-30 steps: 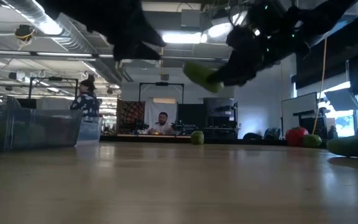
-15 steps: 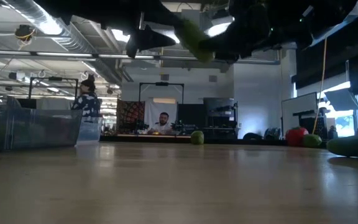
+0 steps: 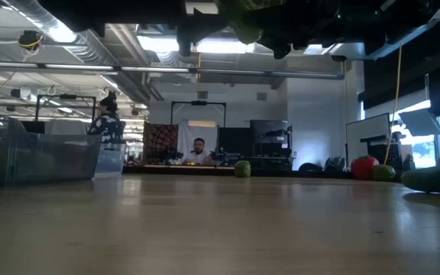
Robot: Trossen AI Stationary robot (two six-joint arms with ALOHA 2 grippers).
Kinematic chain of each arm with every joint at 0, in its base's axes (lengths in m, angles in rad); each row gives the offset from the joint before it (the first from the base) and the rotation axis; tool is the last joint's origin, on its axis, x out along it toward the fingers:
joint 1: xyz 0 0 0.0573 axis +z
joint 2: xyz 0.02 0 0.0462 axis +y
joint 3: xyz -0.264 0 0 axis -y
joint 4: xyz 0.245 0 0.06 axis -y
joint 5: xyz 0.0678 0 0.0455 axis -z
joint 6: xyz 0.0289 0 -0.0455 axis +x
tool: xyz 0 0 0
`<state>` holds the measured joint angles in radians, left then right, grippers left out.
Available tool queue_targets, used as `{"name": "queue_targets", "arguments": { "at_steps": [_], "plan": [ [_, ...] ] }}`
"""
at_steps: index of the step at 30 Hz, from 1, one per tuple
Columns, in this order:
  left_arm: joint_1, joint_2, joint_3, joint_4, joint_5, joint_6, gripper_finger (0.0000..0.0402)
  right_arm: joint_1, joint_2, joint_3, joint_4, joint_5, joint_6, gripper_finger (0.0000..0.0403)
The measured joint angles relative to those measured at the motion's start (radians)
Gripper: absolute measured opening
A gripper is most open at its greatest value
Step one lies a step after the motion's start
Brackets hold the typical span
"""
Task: Sort produce into baskets
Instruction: Put the top right bitter melon into the black bin
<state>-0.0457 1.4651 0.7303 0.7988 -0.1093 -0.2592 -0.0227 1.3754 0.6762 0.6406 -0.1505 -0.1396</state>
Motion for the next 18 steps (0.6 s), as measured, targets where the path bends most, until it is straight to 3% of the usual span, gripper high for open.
{"name": "queue_targets", "arguments": {
  "at_steps": [4, 12, 18],
  "plan": [
    [0.007, 0.004, 0.0, 0.01, 0.01, 0.001, 0.024, 0.0, 0.0, 0.0, 0.005, -0.001, 0.001, 0.0139],
    [0.008, 0.004, 0.0, 0.025, 0.011, 0.032, 0.0178, -0.001, 0.0, 0.0, 0.016, -0.001, 0.006, 0.014],
    [0.008, 0.004, 0.0, 0.024, 0.011, 0.052, 0.0184, -0.001, 0.0, 0.0, -0.001, 0.0, 0.052, 0.0198]
  ]
}}
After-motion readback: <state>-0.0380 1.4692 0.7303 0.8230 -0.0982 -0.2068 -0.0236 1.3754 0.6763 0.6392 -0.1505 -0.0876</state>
